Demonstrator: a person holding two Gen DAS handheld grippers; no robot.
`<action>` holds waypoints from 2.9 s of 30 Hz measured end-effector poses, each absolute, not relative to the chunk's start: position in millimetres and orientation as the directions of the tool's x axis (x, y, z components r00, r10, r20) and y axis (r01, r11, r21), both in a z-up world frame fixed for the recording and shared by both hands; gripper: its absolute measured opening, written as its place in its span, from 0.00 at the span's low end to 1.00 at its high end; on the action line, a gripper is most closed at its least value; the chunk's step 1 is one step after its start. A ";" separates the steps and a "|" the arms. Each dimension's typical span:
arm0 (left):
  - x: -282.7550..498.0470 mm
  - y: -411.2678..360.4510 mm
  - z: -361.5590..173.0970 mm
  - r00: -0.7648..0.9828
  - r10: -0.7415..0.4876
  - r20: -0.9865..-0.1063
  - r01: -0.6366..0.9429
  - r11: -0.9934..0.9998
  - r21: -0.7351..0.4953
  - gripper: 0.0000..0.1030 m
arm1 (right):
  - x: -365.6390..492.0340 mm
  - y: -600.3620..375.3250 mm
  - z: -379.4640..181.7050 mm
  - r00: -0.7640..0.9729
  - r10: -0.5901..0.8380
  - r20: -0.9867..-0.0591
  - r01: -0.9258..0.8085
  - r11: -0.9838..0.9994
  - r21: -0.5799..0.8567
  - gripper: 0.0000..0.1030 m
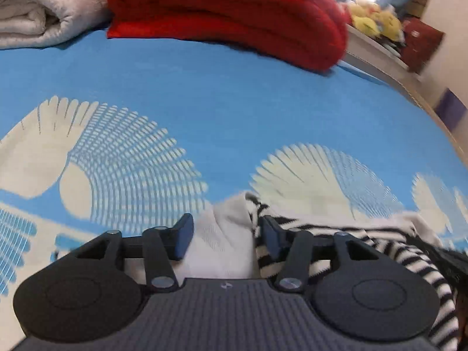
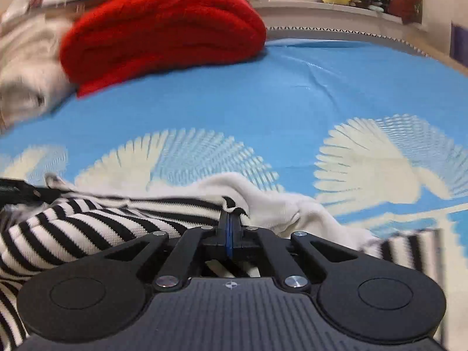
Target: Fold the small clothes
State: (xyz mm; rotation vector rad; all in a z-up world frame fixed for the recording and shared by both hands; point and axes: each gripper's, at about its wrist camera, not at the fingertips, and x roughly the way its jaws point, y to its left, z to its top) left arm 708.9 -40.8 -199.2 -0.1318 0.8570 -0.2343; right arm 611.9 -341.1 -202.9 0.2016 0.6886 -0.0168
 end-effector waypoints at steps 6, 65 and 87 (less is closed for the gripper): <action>652.0 -33.5 -144.7 0.665 -0.382 -0.642 0.258 0.924 -0.282 0.77 | 554.0 -327.5 -169.1 0.839 0.107 -0.533 -0.017 0.985 0.171 0.21; 135.0 59.0 -117.2 0.731 -0.170 -0.661 0.207 0.978 -0.022 1.00 | -13.7 -242.0 -98.5 0.882 0.000 -0.471 0.042 0.996 0.078 0.85; 264.3 37.8 -201.4 0.515 -0.353 -0.781 0.279 0.931 -0.237 0.21 | 142.1 -346.1 -201.3 0.587 -0.026 -0.809 0.264 0.951 0.161 0.49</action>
